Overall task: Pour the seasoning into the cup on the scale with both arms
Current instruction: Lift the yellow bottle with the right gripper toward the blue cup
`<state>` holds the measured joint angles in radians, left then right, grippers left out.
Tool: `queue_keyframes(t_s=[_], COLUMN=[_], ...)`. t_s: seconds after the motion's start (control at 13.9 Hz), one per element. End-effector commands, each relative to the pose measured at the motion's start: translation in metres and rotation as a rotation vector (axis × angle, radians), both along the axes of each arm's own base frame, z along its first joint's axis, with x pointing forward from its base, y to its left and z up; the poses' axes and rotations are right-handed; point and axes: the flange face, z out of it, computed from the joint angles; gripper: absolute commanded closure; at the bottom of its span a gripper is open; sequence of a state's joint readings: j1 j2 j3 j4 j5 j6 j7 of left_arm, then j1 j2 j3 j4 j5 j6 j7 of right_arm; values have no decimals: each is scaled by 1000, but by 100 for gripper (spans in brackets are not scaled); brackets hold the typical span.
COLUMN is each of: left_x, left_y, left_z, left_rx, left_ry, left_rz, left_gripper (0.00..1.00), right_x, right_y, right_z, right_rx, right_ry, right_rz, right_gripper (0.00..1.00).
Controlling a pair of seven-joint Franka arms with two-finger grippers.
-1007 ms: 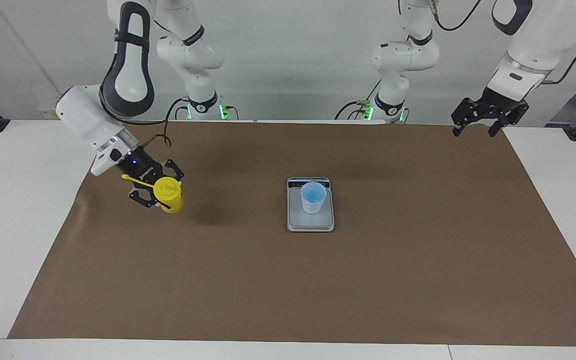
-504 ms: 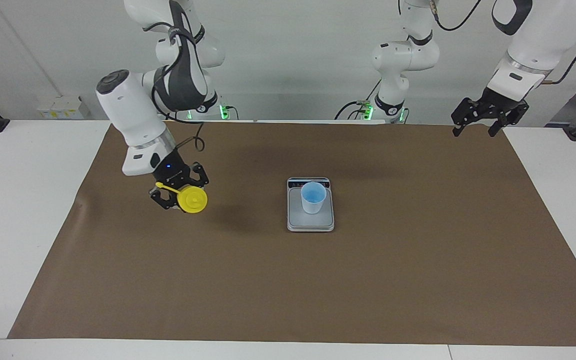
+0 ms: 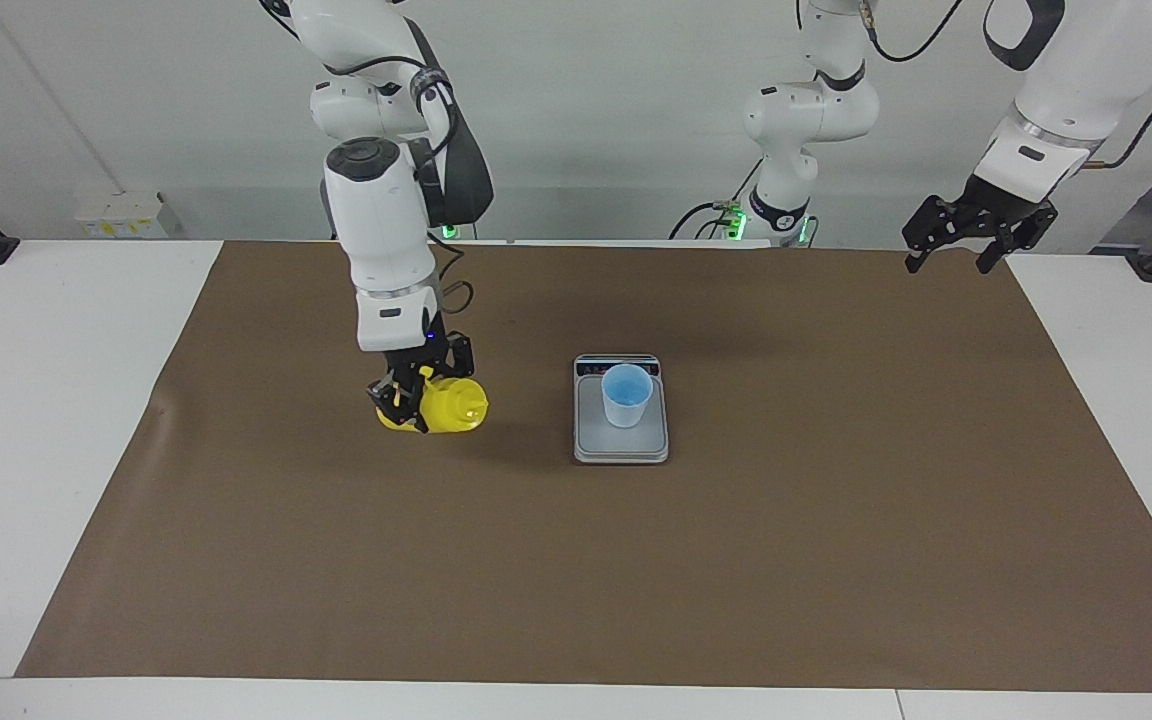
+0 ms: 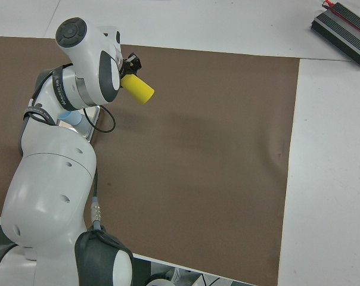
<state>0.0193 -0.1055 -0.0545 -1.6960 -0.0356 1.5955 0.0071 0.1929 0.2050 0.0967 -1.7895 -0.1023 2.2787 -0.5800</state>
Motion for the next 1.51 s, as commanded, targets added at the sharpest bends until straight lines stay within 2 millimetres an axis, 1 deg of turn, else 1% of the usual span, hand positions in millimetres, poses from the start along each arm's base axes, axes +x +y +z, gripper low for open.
queue_keyframes(t_s=[0.0,0.14,0.22,0.29,0.36,0.5,0.58,0.65,0.72,0.79,0.86,1.15,1.22,1.37,1.44], left_x=[-9,-9,-9,-9,-9,-9,-9,-9,-9,-9,-9,-9,-9,-9,-9], left_y=[2,2,2,2,2,2,2,2,2,2,2,2,2,2,2], left_z=[1,0,1,1,0,1,1,1,1,1,1,1,1,0,1], left_rx=[-10,-10,-10,-10,-10,-10,-10,-10,-10,-10,-10,-10,-10,-10,-10], left_ry=[-5,-4,-5,-5,-4,-5,-5,-5,-5,-5,-5,-5,-5,-4,-5], left_rz=[17,15,17,15,15,15,15,15,15,15,17,17,15,15,17], left_gripper=[0,0,0,0,0,0,0,0,0,0,0,0,0,0,0], right_x=[11,11,8,8,6,-5,-9,-10,-22,-40,-47,-50,-58,-63,-68], right_y=[30,56,75,86,101,133,145,149,170,195,206,204,209,209,216], right_z=[0,-14,-19,-17,-20,-34,-39,-42,-46,-58,-60,-66,-73,-74,-74], right_rx=[-76,-181,-229,-257,-283,-375,-438,-505,-543,-653,-723,-823,-883,-931,-946], right_ry=[-24,-59,-75,-87,-97,-124,-146,-167,-182,-169,-189,-207,-214,-212,-210], right_rz=[74,175,227,254,289,386,439,478,529,587,627,669,705,748,773], right_gripper=[100,100,100,100,100,100,100,100,100,100,100,100,100,100,100])
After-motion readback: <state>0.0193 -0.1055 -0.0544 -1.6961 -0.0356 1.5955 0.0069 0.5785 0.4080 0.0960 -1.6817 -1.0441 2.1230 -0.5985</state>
